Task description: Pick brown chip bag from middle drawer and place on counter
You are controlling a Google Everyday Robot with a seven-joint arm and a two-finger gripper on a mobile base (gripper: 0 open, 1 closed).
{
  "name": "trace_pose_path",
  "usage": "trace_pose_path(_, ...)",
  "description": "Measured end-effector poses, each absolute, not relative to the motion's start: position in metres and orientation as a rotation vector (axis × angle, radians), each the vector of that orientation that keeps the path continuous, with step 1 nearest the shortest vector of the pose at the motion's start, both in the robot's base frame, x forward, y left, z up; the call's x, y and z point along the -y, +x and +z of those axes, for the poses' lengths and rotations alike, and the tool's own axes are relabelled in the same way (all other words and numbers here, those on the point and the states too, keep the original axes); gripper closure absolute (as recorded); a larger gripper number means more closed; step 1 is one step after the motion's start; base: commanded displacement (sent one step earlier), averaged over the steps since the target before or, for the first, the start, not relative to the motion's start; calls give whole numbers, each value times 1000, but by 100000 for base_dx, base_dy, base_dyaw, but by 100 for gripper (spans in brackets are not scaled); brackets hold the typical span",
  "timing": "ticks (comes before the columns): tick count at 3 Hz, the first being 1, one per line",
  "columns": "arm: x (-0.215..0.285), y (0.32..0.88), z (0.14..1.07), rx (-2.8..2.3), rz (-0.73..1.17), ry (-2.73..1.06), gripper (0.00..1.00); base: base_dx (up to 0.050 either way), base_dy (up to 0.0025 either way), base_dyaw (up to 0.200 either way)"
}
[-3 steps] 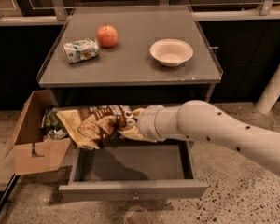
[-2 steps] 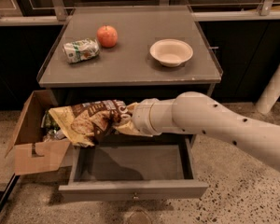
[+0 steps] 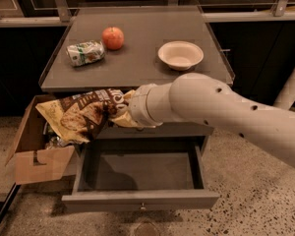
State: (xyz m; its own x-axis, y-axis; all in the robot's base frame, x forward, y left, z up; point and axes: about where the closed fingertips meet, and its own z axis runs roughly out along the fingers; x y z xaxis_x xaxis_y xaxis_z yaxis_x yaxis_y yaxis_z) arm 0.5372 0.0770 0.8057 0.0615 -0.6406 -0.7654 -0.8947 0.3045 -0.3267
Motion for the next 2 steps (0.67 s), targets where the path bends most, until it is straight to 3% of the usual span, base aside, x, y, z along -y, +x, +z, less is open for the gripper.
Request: trace_pose_path(2,-85,542,835,-1611,295,-1440,100,0,0,0)
